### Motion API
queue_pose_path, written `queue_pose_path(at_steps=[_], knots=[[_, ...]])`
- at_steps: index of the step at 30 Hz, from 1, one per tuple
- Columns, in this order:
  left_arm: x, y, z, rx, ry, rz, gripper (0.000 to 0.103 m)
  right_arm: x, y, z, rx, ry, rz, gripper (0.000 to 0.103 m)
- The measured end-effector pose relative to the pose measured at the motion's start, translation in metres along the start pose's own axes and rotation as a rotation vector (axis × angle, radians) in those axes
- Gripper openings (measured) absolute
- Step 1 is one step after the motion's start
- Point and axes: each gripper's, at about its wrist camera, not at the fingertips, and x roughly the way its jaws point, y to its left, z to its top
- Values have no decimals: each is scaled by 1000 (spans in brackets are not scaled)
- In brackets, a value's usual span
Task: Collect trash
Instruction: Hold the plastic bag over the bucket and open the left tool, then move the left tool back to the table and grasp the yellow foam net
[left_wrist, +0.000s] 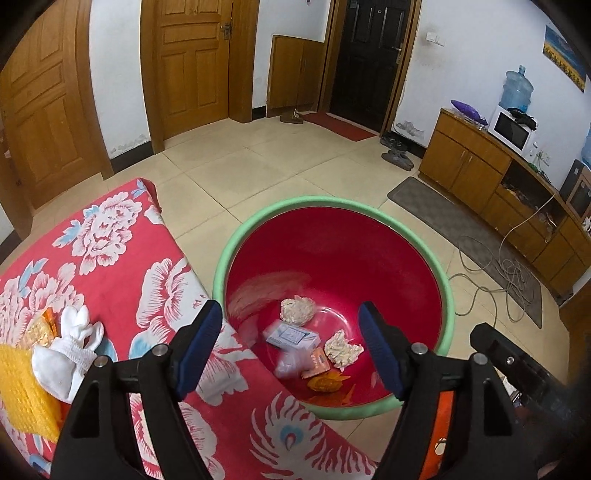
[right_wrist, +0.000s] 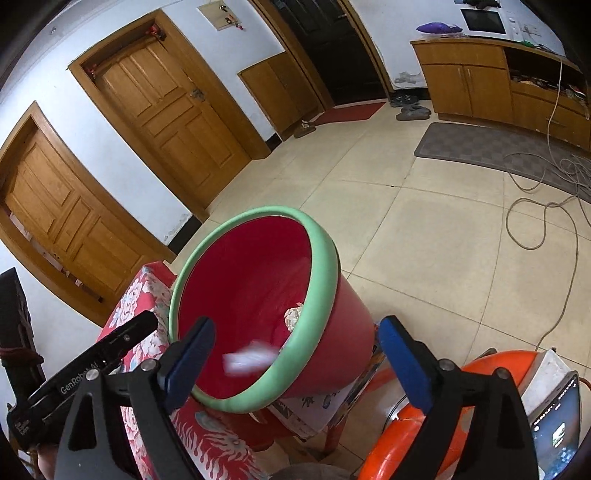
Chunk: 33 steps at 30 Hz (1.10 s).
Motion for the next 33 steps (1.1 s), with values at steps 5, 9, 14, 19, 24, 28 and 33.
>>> queue_pose_path(at_steps=[5,9,14,19,24,28,33], knots=[[-9,4,-2,-16,-3,4,76,-6,5,-2,-14,-5,8,93],[-21,15,-7,-41,-12,24,76,-12,11,-4,-32,-10,15,93],[-41,33,-12,-76,-26,73,76,-22,21,-5,-49,-18,30,93],[-61,57,-19,-117,-53,106,76,-31,35,-11,-79,-19,46,94],[-80,83,-26,-139,-68,173,76,-38,47,-17,-103,-20,63,94],[-93,109,-33,-173,-77,221,76,-42,57,-21,-126,-18,71,94],[-98,138,-42,-212,-66,280,76,-41,69,-26,-149,-3,81,94]])
